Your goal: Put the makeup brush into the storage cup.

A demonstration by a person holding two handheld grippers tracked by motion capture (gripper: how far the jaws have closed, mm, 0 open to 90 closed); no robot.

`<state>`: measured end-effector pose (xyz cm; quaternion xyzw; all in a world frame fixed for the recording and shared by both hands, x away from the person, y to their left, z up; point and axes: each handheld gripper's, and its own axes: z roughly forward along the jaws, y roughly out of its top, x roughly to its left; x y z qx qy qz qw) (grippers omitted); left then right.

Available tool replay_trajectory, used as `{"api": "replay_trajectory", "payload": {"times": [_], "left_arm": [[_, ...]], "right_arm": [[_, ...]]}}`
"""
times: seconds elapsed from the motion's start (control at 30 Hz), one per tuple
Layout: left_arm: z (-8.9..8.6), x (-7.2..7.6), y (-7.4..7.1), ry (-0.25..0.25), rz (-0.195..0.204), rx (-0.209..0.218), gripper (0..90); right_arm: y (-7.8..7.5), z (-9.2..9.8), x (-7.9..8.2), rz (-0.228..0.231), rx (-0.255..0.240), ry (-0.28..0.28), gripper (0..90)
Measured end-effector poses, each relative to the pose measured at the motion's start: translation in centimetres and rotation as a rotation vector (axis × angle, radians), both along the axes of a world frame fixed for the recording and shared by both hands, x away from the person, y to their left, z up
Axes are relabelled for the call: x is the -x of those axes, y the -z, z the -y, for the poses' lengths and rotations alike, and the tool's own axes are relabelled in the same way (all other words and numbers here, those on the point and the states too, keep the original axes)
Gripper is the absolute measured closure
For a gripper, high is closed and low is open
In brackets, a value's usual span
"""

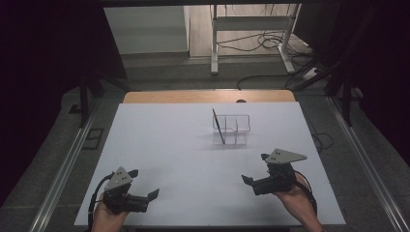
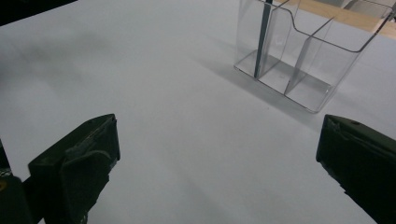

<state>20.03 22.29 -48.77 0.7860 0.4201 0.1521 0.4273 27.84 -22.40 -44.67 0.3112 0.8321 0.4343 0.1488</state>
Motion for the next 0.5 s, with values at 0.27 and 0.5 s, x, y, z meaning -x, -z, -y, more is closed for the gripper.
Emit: {"api": "replay_trajectory", "payload": {"times": [0.27, 0.5], "left_arm": [[-0.4, 0.1, 0.0, -0.009, 0.001, 0.000, 0.0], [-0.7, 0.1, 0.0, -0.016, 0.002, 0.002, 0.0]], "right_arm": [[0.0, 0.9, 0.4, 0.003, -0.002, 0.016, 0.0], [0.1, 1.4, 0.6, 0.002, 0.000, 0.029, 0.0]]}}
